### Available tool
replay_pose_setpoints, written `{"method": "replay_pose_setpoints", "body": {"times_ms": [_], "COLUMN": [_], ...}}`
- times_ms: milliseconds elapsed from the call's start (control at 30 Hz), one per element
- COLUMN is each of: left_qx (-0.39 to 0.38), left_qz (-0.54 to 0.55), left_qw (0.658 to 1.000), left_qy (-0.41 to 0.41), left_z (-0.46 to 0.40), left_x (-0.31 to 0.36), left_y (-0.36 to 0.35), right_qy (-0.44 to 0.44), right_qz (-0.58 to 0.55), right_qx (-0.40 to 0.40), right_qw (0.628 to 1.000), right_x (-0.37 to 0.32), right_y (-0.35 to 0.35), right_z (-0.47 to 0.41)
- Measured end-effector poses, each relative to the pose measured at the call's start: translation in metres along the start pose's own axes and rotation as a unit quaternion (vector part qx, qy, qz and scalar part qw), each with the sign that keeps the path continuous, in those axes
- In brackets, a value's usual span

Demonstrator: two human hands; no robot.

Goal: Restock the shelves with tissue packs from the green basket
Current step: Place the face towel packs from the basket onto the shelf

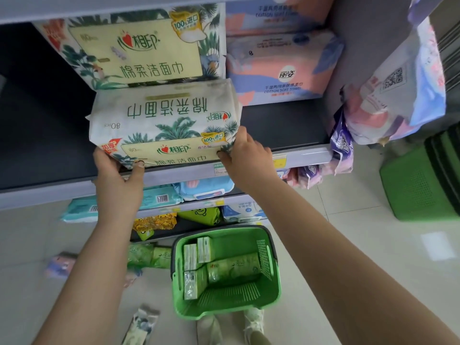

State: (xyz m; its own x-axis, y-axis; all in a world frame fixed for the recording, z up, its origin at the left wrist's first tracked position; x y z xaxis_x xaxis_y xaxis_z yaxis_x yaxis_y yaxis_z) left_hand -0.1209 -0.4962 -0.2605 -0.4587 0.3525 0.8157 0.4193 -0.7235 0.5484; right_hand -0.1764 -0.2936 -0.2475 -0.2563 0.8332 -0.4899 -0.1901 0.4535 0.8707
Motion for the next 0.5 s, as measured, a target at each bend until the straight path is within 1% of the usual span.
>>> {"method": "replay_pose_setpoints", "body": {"times_ms": [133,233,400,500], "left_qx": [0.004,0.007,0.006,0.001], "left_qz": [0.034,0.039,0.018,0.02], "left_qw": [0.999,0.999,1.0,1.0], "left_qy": [0.016,0.019,0.018,0.007], "left_z": [0.008,0.012,0.013,0.013], "left_x": [0.003,0.005,0.0,-0.004], "left_y": [0.002,0.0,-0.005,-0.007], "right_qy": [0.011,0.017,0.033,0.033], "right_qz": [-0.039,-0.072,-0.053,-0.064], "right_qx": [-0.01,-0.008,0.036,0.043], "right_qw": [0.999,0.997,0.997,0.996], "right_x": [0.003,0.006,0.008,0.008], "right_y": [0.004,0.003,-0.01,-0.011], "right_z": [0.002,0.004,0.015,0.016]}}
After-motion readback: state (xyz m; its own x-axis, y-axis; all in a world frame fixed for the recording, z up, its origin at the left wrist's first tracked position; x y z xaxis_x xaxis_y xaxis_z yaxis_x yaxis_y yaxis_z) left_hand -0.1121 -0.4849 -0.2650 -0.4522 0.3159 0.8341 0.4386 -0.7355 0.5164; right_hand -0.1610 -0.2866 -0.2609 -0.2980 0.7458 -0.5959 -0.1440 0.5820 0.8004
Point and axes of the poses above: each hand's wrist, its own z-axis away from the middle knuckle, its own y-axis out of the back of the hand, x = y × z, the point moved 1 cm from there along -z, towards the middle knuckle, and after that the axes turned 10 degrees about y, right-handed, at the moved point
